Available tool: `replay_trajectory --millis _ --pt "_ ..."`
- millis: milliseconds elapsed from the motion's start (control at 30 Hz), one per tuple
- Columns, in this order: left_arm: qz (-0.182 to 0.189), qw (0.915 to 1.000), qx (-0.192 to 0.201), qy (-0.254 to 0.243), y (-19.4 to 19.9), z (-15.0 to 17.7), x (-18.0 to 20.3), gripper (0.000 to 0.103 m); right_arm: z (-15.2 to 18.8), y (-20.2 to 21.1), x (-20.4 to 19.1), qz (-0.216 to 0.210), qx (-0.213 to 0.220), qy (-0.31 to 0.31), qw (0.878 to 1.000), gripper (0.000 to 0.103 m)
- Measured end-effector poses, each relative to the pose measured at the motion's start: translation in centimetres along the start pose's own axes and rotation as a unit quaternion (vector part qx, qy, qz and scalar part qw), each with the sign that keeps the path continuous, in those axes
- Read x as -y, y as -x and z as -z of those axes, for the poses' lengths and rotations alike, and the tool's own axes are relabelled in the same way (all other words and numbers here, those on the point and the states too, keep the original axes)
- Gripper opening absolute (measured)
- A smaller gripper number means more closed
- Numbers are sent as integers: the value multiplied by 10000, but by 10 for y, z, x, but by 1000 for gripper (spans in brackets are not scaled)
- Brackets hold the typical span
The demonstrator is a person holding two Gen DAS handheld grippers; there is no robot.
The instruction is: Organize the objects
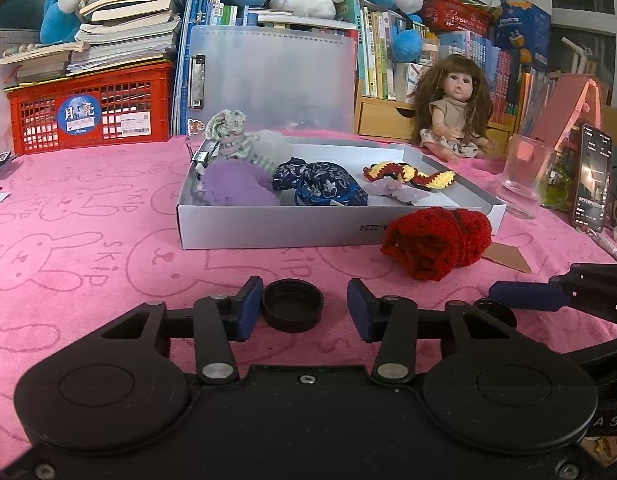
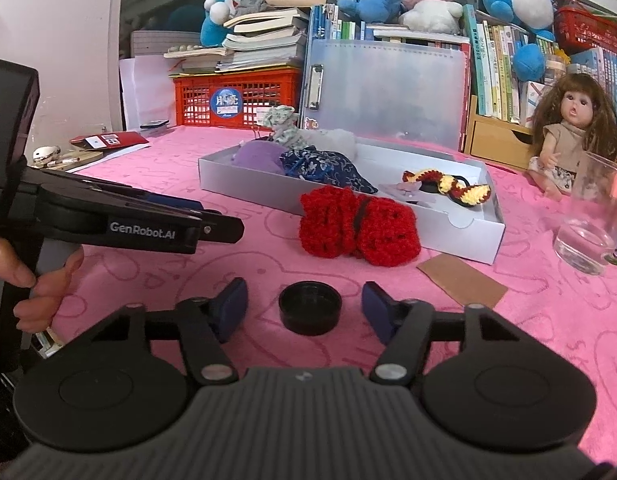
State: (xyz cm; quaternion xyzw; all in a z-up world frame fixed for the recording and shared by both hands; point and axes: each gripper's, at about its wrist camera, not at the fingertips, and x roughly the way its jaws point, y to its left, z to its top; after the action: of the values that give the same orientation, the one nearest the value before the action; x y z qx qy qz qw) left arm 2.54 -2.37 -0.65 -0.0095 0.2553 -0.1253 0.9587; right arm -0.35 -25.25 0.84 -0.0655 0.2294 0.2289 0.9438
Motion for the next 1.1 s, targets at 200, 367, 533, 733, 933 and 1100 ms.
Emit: replay_trajectory --millis 200,367,533,733,933,1100 --pt "-74 10000 21 -49 1 1 2 31 0 2 -1 -65 19 46 10000 43" --pt "-65 10000 10 -12 2 1 2 31 -1 3 0 -48 51 -5 10000 37" --pt "-49 10000 -23 -14 2 0 3 31 -3 4 2 40 96 -19 9999 37" --pt "-24 10000 -19 -25 4 -7 7 31 -9 7 7 151 208 -89 9996 37" --pt "2 9999 98 -87 8 -18 9 31 -16 8 11 277 294 -123 9991 37" --pt "-4 9997 219 -126 9 -30 8 31 -24 5 17 431 284 -250 9984 38"
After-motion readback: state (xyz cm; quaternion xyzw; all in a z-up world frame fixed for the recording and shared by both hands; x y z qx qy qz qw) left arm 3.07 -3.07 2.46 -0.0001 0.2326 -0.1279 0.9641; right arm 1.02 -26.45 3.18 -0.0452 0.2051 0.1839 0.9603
